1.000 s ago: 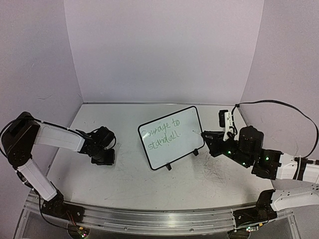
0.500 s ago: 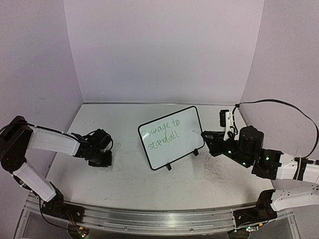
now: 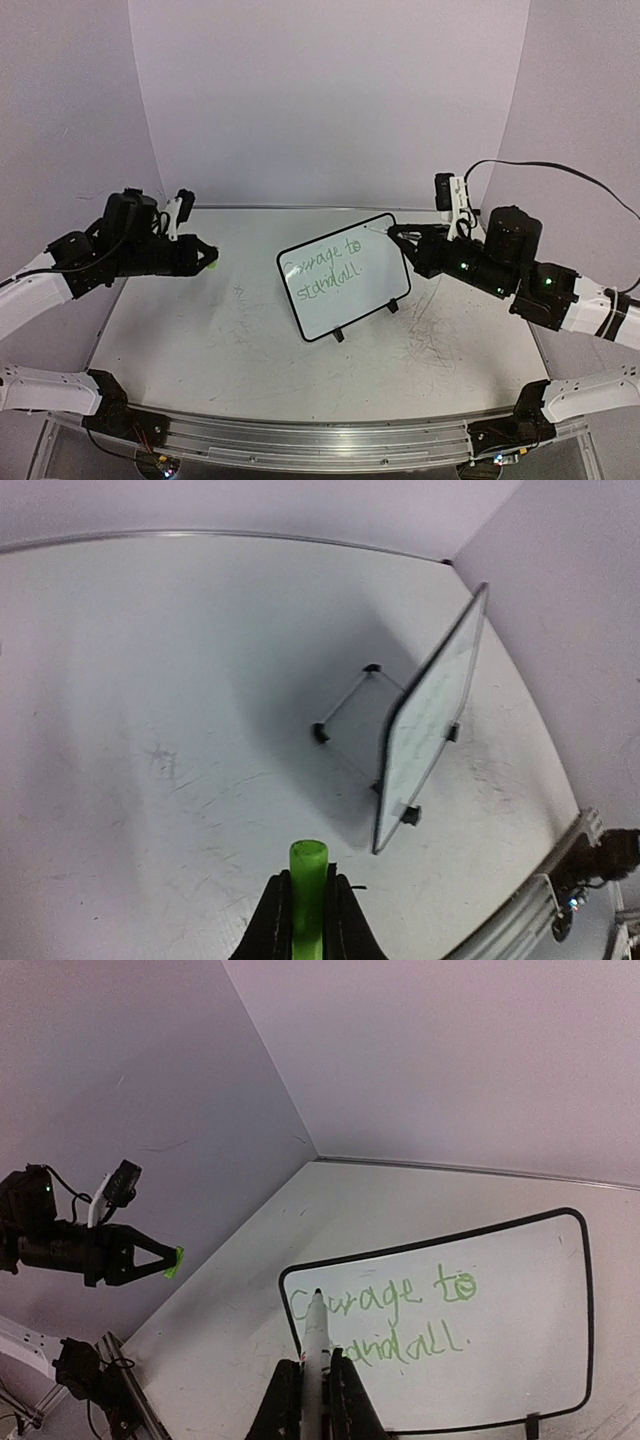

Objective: Write a sentence on the whiteboard
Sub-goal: Insert the whiteboard marker without the cap into the pen cap.

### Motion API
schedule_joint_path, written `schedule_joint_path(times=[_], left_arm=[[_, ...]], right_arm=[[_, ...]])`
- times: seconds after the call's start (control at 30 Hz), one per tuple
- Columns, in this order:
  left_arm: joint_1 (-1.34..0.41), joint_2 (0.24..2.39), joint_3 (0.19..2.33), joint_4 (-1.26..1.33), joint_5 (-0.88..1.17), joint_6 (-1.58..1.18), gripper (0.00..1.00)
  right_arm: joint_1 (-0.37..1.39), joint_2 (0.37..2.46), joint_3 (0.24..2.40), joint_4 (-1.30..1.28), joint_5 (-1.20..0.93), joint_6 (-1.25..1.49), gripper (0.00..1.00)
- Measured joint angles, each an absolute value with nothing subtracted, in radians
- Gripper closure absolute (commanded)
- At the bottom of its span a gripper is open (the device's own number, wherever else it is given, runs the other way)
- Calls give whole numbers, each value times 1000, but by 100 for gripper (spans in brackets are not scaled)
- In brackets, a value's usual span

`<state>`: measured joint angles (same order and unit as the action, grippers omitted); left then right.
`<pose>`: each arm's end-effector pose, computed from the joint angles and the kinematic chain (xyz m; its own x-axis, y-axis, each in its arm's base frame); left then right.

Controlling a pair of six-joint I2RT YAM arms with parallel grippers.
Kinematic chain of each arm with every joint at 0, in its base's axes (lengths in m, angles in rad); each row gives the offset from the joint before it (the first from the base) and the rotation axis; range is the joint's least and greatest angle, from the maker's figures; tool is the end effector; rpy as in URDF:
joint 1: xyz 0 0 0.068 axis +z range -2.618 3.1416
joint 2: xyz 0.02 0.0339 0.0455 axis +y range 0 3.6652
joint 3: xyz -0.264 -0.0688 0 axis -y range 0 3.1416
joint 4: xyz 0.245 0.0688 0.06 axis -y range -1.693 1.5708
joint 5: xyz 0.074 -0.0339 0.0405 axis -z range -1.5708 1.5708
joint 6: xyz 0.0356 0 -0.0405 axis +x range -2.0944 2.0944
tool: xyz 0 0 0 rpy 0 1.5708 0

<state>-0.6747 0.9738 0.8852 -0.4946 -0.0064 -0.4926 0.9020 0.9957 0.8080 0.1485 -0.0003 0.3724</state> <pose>0.1660 -0.1325 0.3096 -0.6723 -0.0678 -0.7371 0.3433 0.8537 -0.3916 0.1474 0.1866 0.3440 -0.3082 0.1969 -0.9307 -0.7221 0.5885 0.3636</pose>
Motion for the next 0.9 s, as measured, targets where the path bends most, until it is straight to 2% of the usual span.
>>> schedule_joint_path(times=[0.17,0.3,0.43,0.63,0.9], left_arm=[[-720,990,1050,-498,183,-262,100],[-875,1033,1093,-492,213,-54,100],[-981,1068,1014,-465,173,114,100],[-985,1018,814,-437,114,249,100],[-986,929,792,-380,100,308,100]], right_arm=[[902,1098,915,113,-132,365,100],[910,1181,975,90,-251,363,100],[950,1262,1042,67,-330,349,100],[1040,1387,1160,4,-371,305,100],[1077,1502,1216,-38,-407,275,100]])
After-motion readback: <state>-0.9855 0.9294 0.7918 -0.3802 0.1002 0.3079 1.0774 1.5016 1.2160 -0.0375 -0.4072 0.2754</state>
